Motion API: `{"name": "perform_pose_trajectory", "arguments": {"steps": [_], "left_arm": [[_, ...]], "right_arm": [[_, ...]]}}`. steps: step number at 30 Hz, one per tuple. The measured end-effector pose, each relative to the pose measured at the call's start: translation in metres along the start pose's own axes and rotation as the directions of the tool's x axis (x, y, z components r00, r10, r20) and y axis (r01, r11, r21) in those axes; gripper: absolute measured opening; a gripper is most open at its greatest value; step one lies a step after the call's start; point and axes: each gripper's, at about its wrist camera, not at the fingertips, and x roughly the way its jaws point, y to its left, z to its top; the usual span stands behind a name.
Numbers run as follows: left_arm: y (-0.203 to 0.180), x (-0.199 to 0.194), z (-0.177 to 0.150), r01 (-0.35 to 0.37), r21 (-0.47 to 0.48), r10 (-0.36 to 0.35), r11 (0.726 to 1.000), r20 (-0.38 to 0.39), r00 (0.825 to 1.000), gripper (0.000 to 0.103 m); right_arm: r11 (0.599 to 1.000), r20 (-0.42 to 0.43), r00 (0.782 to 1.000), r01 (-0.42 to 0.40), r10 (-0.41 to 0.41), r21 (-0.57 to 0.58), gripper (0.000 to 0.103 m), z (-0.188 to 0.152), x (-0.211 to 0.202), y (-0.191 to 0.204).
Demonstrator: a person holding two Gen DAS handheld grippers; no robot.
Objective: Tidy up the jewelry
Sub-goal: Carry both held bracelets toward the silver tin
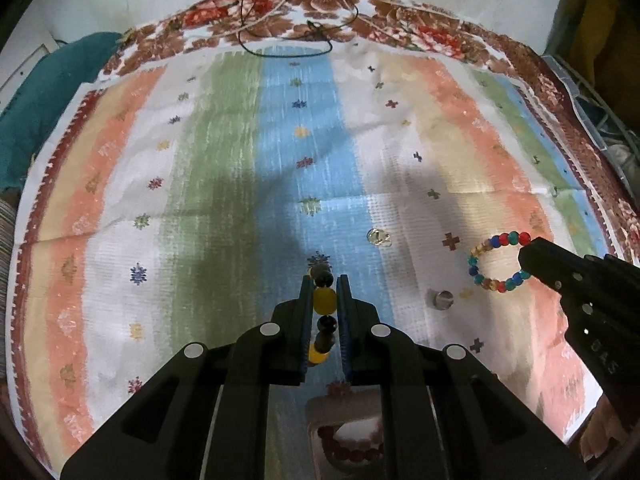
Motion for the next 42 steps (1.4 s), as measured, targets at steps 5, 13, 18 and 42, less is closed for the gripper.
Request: {"name": "perform_pose_trajectory", "arguments": {"steps": [5,13,18,42], "left_arm": [[-0.002,-0.016,-0.003,0.007,0.009,-0.007,1.000,0.025,1.000,0.011],[-0.010,-0.044,-0.012,0.016,0.044,-0.019,0.999,0.078,0.997,0.011],[-0.016,-0.061,-0.020,0.019,0.060,-0.025,0.998,0.107,0.994,0.011],[-0.028,-0.113,-0.065,0.062,0.094,-0.077,0.994,0.166,0.983,0.011]], "right_arm": [[1.000,0.030,0.999,-0.014,0.013,0.028,0.010,-0.001,-0.011,-0.002],[0.998,0.096,0.995,-0.035,0.029,0.060,0.010,-0.007,-0.033,-0.006],[0.998,0.116,0.992,-0.046,0.040,0.053,0.010,-0.014,-0.046,-0.004],[0.998,0.172,0.984,-0.049,0.055,-0.039,0.010,-0.055,-0.094,0.027]]}}
